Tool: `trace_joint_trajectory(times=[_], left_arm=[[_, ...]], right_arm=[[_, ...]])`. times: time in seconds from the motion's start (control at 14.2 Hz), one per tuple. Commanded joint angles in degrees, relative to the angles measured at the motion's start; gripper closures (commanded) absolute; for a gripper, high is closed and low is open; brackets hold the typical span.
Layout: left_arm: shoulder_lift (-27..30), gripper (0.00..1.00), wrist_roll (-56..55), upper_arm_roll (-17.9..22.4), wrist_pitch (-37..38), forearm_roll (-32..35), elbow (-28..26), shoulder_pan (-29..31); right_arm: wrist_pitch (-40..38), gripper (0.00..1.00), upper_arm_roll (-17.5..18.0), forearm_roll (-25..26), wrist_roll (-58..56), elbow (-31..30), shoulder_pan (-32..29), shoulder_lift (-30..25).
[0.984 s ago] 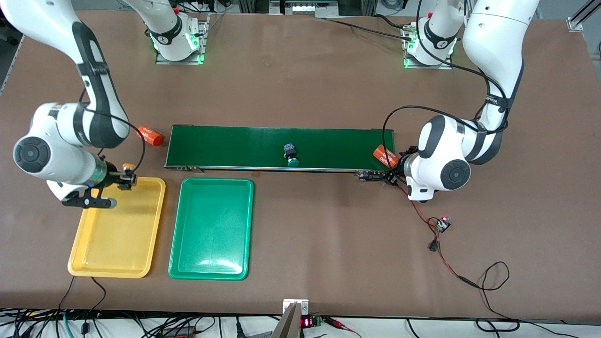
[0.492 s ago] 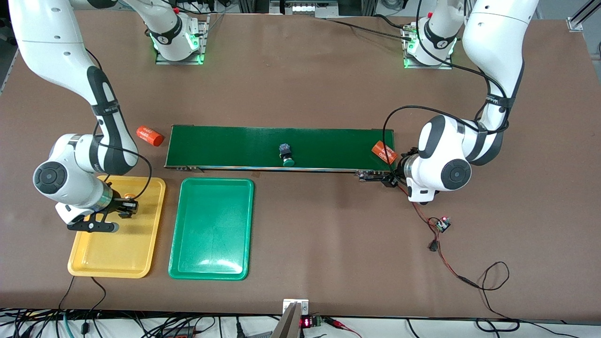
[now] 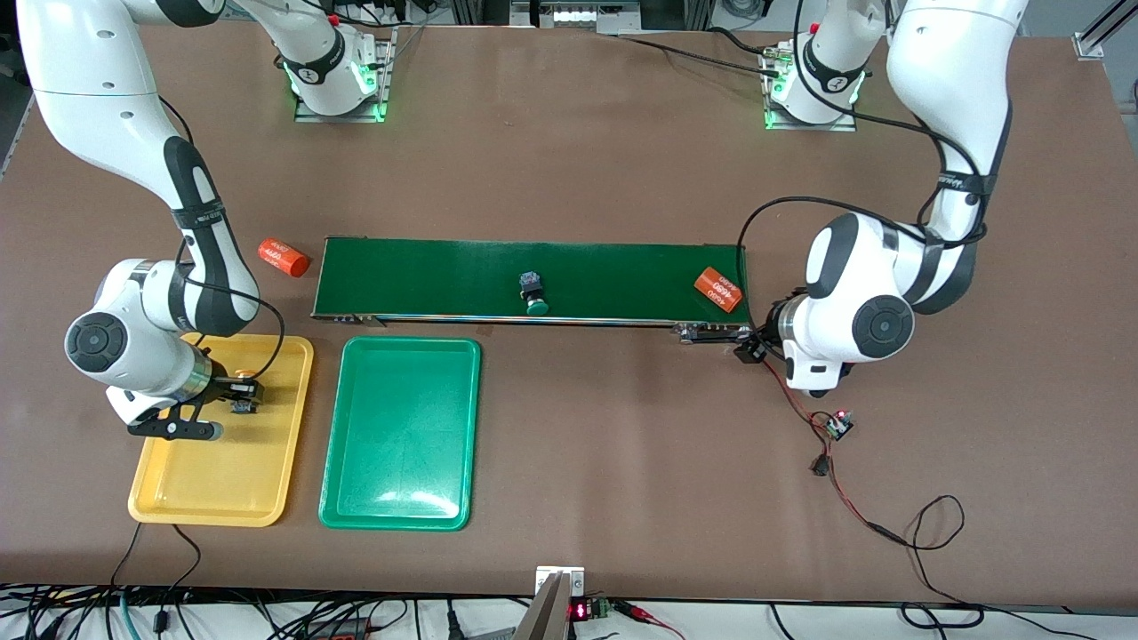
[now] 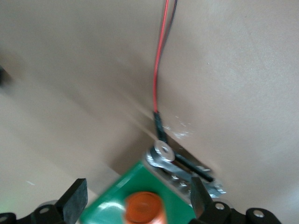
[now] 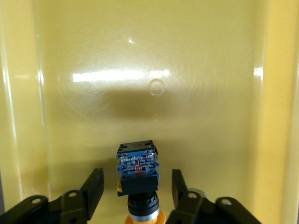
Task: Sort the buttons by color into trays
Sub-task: 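Release the cylinder from the left gripper while the right gripper drops the button, then grasp the green button and the yellow button with the right and left grippers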
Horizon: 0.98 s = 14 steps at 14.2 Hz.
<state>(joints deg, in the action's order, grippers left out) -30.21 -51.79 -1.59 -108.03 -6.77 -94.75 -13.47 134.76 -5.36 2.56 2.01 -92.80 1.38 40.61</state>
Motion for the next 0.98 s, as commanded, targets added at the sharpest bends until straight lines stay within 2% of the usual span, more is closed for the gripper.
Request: trace_joint_trajectory(times=[0.0, 0.07, 0.21, 0.42, 0.7, 0.91], left_arm=[[1.7, 0.03, 13.1, 0.8, 6.1, 3.3, 2.1, 1.3], [1.7, 0.03, 19.0, 1.0, 8.8, 3.5, 3.6, 2.7], [1.9, 0.03, 29.8, 0.9, 12.3, 8.4, 5.1, 4.7], [1.7, 0.03, 44.5, 0.9, 12.9, 13.5, 4.9, 7.2], [1.5, 0.02, 62.4, 0.8, 13.1, 17.3, 4.3, 11.6], [0.8, 0.02, 68.7, 0.3, 13.2, 20.8, 3.1, 13.6]], right_arm=[[-6.7, 0.00, 0.6, 0.1, -0.3, 0.9, 0.9, -4.1], [-9.1, 0.00, 0.6, 0.1, -0.3, 0.8, 1.3, -5.8], [-14.2, 0.00, 1.0, 0.0, 0.1, 0.8, 2.5, -9.0], [-21.6, 0.00, 1.1, -0.1, 3.3, 0.8, 6.1, -12.7], [-27.5, 0.00, 1.1, -0.1, 16.1, 0.8, 16.4, -15.2], [-28.9, 0.00, 1.0, -0.1, 25.1, 0.6, 25.2, -15.5]])
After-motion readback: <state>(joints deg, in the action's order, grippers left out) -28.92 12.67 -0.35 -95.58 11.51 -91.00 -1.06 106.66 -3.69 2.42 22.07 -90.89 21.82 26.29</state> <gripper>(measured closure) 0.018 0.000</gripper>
